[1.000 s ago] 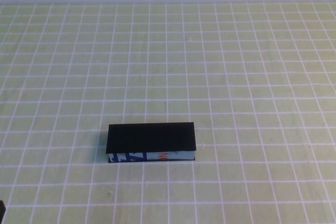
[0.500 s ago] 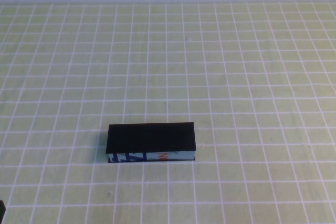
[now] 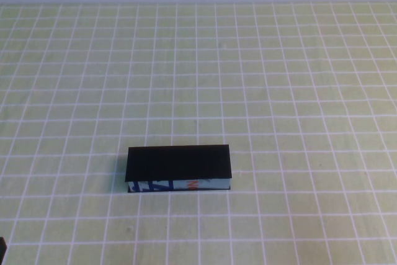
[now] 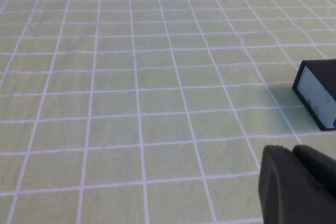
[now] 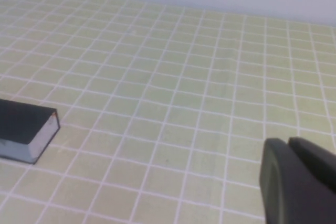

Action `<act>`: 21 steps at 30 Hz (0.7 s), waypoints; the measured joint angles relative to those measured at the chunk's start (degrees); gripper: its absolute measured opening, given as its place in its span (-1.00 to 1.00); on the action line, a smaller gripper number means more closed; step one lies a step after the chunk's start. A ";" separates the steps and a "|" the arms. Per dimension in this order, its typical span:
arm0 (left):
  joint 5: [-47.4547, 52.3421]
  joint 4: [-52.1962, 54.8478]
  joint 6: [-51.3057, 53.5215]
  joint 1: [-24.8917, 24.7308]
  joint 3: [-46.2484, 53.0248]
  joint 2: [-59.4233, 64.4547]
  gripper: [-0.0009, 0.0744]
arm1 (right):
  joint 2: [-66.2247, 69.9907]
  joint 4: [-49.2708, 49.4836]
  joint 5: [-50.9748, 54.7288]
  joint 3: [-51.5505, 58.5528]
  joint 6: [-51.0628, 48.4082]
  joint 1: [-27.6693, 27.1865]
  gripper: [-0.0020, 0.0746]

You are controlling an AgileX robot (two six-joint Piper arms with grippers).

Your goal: Return glasses to glasses case

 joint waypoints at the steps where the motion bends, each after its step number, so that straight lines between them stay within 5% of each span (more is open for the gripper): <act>1: 0.00 0.00 0.00 0.00 0.00 0.00 -0.98 | 0.00 0.15 -0.12 0.00 0.00 -1.14 -0.99; 11: 0.00 0.00 0.00 0.00 0.00 0.00 -0.98 | -1.91 0.68 -2.37 5.66 0.00 -10.81 -0.99; 21: 0.00 0.00 0.00 0.00 0.00 -0.13 -0.98 | -10.28 3.68 -4.93 18.73 0.00 -13.54 -0.99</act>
